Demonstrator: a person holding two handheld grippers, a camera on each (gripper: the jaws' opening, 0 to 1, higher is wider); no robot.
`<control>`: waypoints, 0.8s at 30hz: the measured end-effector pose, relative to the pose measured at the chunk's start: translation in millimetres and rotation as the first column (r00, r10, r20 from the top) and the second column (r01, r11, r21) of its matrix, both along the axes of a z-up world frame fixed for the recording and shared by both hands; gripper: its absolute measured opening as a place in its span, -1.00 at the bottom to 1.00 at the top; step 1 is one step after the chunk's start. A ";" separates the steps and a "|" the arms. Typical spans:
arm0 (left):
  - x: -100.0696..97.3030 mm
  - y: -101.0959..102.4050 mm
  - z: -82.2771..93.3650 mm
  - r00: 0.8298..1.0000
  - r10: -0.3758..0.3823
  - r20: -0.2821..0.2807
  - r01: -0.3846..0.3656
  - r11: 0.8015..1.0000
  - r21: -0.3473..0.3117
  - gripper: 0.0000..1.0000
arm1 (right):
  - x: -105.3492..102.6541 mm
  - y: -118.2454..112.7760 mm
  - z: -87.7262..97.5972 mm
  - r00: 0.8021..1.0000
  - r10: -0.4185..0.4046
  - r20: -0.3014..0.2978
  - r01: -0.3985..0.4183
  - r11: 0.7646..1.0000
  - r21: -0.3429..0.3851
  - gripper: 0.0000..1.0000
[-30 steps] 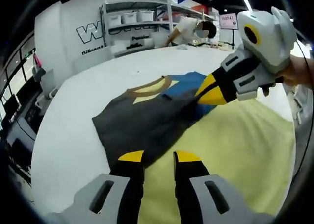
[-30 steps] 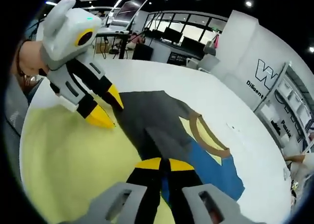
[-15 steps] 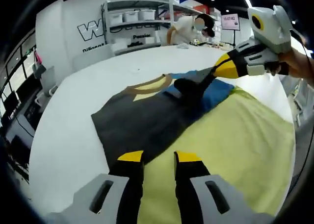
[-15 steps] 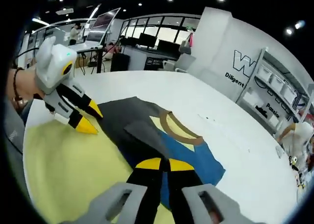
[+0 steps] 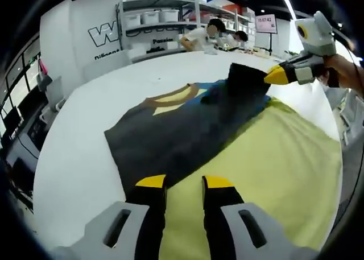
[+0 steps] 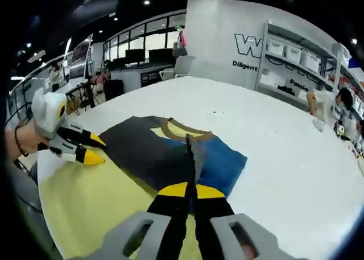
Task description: Fold the garment on the visible template until the final outline fits inside the template.
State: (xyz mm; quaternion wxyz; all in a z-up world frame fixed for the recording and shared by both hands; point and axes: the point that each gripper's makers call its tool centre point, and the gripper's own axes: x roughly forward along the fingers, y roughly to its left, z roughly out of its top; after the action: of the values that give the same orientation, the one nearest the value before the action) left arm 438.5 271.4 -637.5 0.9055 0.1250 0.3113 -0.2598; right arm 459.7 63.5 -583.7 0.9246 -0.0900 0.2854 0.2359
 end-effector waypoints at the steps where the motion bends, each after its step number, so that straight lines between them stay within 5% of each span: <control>1: -0.1 -0.1 0.0 1.000 0.001 -0.002 -0.001 1.000 -0.001 -0.62 | -2.4 -3.5 -4.6 1.000 -0.023 -0.022 0.023 1.000 0.021 -1.00; 8: -0.8 0.2 -0.1 1.000 0.009 -0.007 -0.009 1.000 -0.011 -0.62 | -11.0 -14.8 -23.8 0.991 -0.086 -0.100 0.093 0.994 0.061 -1.00; 24: -0.2 0.8 -1.5 1.000 0.012 -0.009 -0.013 1.000 -0.028 -0.61 | -19.2 -27.5 -45.1 0.983 -0.115 -0.145 0.122 0.992 0.042 -1.00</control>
State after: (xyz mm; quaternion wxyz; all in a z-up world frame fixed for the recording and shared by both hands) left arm 438.3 272.2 -639.0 0.9074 0.1091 0.3125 -0.2591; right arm 440.4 36.0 -628.8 0.9162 -0.0323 0.3496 0.1933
